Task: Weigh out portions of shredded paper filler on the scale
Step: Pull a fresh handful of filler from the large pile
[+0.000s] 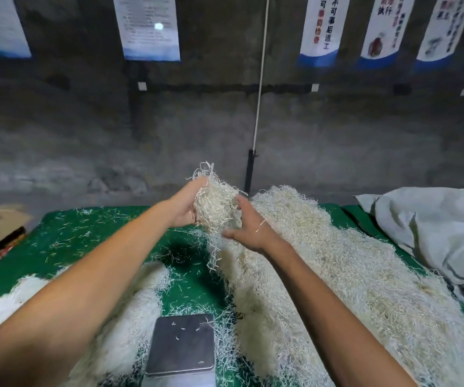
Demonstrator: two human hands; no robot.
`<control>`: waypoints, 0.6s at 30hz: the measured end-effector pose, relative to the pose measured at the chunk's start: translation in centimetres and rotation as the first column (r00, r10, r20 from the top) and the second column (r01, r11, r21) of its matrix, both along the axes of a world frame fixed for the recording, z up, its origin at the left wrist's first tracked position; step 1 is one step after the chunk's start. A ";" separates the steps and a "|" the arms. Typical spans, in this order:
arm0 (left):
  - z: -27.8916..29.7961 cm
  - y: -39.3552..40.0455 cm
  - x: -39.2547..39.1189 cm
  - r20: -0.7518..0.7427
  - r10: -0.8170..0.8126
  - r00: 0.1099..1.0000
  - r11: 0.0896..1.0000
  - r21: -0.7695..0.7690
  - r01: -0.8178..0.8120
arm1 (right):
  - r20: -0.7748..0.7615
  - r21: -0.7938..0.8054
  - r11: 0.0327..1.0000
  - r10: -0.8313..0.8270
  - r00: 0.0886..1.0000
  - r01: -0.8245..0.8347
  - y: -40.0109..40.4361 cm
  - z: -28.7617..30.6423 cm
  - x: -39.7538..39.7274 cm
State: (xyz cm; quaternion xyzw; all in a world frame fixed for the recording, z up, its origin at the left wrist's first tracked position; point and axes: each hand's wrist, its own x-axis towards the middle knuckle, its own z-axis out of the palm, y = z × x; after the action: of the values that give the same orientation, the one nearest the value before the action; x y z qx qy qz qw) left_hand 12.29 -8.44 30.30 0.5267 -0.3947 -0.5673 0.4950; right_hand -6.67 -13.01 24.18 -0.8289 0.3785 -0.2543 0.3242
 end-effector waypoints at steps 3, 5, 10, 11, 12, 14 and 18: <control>-3.0 2.6 1.5 0.037 -0.034 0.999 0.997 0.063 0.032 | 0.292 0.169 0.986 -0.039 0.956 -0.011 2.1 -2.1 2.5; -6.1 4.0 3.0 0.228 0.037 0.973 0.992 0.108 -0.063 | 0.292 0.196 0.980 -0.101 0.951 0.044 2.8 -4.7 3.6; -14.8 10.0 6.5 0.450 0.266 0.853 0.907 0.183 -0.379 | 0.197 0.408 0.912 -0.139 0.971 0.047 4.8 -11.6 4.3; -16.9 11.5 7.2 0.454 0.273 0.848 0.888 0.222 -0.404 | 0.146 0.424 0.903 -0.145 0.979 0.070 5.3 -13.1 4.4; -19.1 12.8 7.7 0.490 0.258 0.833 0.884 0.228 -0.408 | 0.095 0.432 0.897 -0.153 0.984 0.098 5.8 -14.6 4.5; -22.8 14.7 8.0 0.571 0.231 0.788 0.879 0.225 -0.421 | 0.015 0.444 0.885 -0.161 0.987 0.138 6.7 -17.5 4.7; -27.6 15.1 6.7 0.547 0.330 0.769 0.769 0.317 -0.555 | -0.126 0.430 0.883 -0.146 0.981 0.187 8.3 -22.1 5.0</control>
State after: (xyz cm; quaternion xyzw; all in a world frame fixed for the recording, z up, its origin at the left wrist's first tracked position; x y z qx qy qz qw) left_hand 19.02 6.69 2.68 0.8274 -0.2135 -0.3648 0.3698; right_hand -1.72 -4.72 2.11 -0.7091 0.5101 -0.1516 0.4626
